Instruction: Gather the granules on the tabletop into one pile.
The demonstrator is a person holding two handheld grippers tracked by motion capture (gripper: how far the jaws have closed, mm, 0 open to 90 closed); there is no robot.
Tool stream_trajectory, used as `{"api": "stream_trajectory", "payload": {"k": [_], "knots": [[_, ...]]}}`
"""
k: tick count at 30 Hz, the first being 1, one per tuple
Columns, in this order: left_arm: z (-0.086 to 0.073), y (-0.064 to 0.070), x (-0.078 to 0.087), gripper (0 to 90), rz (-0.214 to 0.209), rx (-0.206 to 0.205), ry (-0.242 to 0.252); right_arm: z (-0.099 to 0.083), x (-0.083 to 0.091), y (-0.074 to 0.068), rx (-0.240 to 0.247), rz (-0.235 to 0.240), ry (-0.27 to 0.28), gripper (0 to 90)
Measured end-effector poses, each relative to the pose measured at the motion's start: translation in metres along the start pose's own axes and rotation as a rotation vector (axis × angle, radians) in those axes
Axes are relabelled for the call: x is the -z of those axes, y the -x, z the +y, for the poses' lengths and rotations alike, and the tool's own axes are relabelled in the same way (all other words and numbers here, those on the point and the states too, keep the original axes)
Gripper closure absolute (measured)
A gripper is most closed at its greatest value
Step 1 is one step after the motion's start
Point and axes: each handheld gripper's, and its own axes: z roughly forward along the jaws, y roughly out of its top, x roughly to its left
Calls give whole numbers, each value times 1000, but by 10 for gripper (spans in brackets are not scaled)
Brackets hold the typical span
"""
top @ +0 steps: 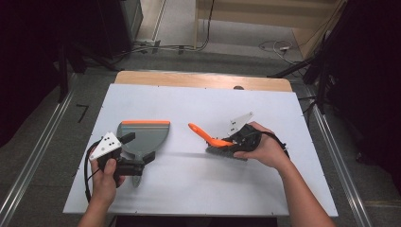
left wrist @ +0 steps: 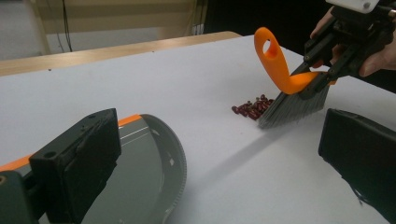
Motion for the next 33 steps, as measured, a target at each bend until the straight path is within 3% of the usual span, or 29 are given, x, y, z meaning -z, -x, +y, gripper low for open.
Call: {"api": "stream_trajectory", "payload": {"k": [5,7,9,10,13,14,16,19,21,22,33], "knots": [[1,0,0,0,0,0,-1,10,15,5,-53,6,81,688],[1,-1,1,0,2,2,-1,12,16,7,-62,-2,80,688],[0,-1,1,0,1,6,3,20,16,5,-118,4,74,687],[0,-1,1,0,3,4,0,20,16,5,-118,4,74,687],[0,-2,1,0,3,4,-1,29,9,-3,-220,92,43,687],[0,-2,1,0,2,2,0,31,4,-7,-233,114,31,688],[0,-3,2,0,3,2,0,32,-6,-13,-208,142,1,687],[0,-3,2,0,3,2,2,29,-20,-11,-211,119,-50,688],[1,-2,2,0,1,2,5,26,-23,-6,-229,105,-35,688],[1,-2,2,0,1,2,5,25,-21,-2,-222,65,-27,688],[0,-2,1,0,0,2,-2,18,-16,11,-267,-5,-9,688]]}}
